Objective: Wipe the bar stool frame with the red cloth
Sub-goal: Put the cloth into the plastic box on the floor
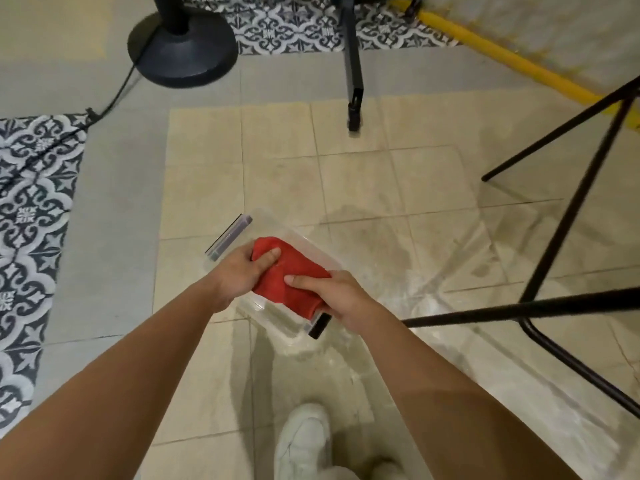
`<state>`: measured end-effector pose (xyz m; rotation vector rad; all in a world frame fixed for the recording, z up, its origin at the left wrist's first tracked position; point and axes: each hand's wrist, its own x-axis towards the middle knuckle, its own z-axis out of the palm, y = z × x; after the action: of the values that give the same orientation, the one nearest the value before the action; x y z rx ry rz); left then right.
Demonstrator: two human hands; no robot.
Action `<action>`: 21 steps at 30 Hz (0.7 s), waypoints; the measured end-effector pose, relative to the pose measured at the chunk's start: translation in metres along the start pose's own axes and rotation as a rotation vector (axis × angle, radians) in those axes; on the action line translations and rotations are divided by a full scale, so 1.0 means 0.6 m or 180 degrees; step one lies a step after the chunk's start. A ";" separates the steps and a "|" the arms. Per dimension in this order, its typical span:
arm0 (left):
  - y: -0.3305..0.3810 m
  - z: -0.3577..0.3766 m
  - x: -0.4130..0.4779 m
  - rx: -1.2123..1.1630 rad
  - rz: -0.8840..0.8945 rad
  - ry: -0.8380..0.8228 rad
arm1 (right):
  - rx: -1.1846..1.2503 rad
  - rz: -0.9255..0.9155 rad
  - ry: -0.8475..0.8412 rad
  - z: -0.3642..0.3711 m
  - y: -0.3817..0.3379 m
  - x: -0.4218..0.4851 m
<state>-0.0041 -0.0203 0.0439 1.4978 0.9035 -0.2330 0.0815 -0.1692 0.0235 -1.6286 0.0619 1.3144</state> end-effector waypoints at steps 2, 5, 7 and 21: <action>-0.017 -0.005 0.044 0.0041 -0.0079 0.0086 | 0.0199 0.0154 -0.0146 0.004 0.012 0.052; -0.032 -0.010 0.086 0.0268 -0.0113 0.0287 | 0.0381 0.0348 -0.0032 0.015 0.023 0.104; -0.048 -0.013 0.112 0.0387 -0.0168 0.0373 | 0.0230 0.0453 0.0137 0.023 0.030 0.140; -0.114 0.021 0.229 0.1740 -0.0468 0.0279 | -0.0470 0.0961 0.1073 0.060 0.063 0.263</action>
<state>0.0479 0.0133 -0.0974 1.9550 1.0754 -0.5596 0.0984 -0.0824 -0.1173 -2.0141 0.4384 1.2750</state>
